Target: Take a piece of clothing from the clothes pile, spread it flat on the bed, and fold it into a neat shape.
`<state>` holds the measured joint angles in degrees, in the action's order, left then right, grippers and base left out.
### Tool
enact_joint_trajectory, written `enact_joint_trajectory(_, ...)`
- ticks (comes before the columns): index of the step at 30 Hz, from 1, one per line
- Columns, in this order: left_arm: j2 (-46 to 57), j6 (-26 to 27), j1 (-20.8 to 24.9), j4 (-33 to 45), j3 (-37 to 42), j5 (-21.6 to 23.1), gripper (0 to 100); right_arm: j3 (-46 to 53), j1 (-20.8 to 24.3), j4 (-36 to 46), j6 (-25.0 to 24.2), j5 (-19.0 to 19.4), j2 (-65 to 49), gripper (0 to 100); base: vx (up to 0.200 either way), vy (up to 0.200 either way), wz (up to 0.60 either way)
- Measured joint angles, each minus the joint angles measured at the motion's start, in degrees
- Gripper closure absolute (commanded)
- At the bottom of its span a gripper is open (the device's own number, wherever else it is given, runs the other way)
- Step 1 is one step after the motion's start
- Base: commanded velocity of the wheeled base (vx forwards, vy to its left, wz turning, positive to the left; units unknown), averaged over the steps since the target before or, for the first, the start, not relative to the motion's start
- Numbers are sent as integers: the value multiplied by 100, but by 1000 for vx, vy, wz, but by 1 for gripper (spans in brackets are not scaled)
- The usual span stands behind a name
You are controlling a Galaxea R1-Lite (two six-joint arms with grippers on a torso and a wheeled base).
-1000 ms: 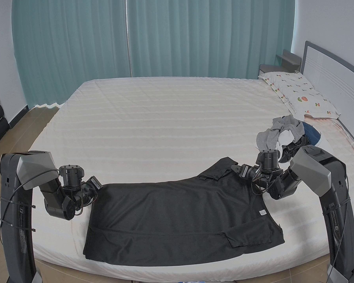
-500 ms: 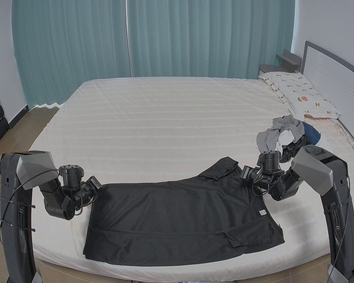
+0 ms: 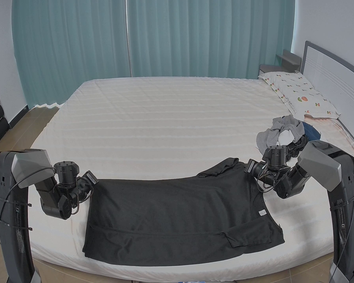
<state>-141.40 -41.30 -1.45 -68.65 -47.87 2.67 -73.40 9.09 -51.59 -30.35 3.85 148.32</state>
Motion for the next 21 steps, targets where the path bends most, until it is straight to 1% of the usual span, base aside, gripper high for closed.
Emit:
enact_joint_trajectory(9, 88, 77, -139, -310, 151, -22, 100, 833, -127, -720, -251, 71, -485, 100, 0, 0, 0)
enact_joint_trajectory(14, 132, 156, -199, -356, 260, 4, 100, 1136, -271, -864, -315, 172, -717, 100, 0, 0, 0)
enact_joint_trajectory(21, 154, 216, -229, -358, 297, 9, 100, 1370, -304, -1005, -254, 301, -839, 100, 0, 0, 0)
